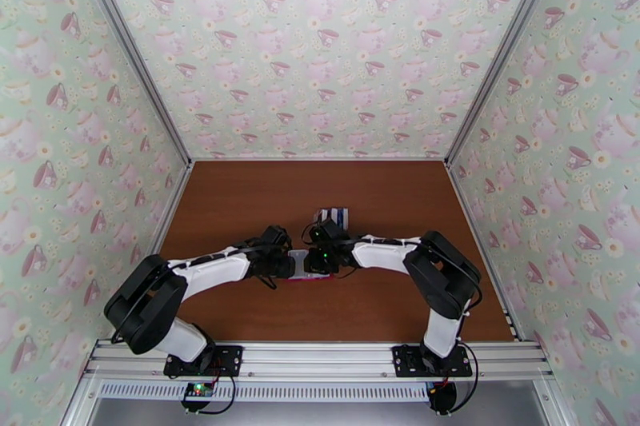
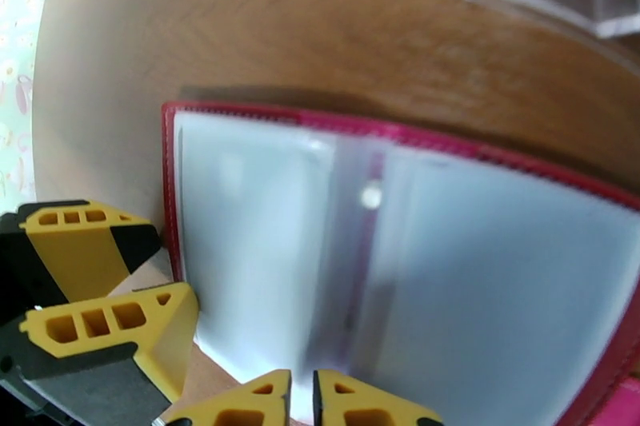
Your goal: Put the credit cards into the card holder
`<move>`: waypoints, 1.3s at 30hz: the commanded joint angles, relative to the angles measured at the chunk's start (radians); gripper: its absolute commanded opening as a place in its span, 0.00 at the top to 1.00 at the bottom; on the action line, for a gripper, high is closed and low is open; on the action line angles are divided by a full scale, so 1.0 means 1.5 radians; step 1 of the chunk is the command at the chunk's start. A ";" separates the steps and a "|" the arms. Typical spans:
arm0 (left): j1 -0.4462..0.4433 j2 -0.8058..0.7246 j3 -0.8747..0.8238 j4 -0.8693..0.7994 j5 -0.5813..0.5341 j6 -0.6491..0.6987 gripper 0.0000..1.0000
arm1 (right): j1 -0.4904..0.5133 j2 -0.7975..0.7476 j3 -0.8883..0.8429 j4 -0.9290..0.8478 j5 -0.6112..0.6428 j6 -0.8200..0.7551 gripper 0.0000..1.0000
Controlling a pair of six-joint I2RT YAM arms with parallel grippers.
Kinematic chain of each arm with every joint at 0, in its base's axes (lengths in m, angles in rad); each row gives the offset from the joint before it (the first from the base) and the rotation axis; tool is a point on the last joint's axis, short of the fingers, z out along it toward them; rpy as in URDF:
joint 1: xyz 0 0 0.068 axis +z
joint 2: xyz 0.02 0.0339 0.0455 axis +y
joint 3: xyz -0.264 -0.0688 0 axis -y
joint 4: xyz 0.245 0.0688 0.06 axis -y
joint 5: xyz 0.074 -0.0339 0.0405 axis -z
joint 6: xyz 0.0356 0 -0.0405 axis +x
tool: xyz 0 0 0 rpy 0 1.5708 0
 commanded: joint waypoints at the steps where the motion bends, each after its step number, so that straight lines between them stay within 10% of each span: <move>1: 0.006 -0.003 0.003 -0.023 -0.025 0.015 0.51 | 0.013 0.022 0.009 -0.006 0.002 0.010 0.84; 20: 0.009 -0.094 0.109 -0.094 -0.028 0.047 0.47 | -0.016 -0.117 0.075 -0.118 0.071 -0.044 0.59; 39: 0.034 0.132 0.327 -0.001 0.119 0.009 0.43 | -0.156 -0.097 0.292 -0.382 0.318 -0.219 0.51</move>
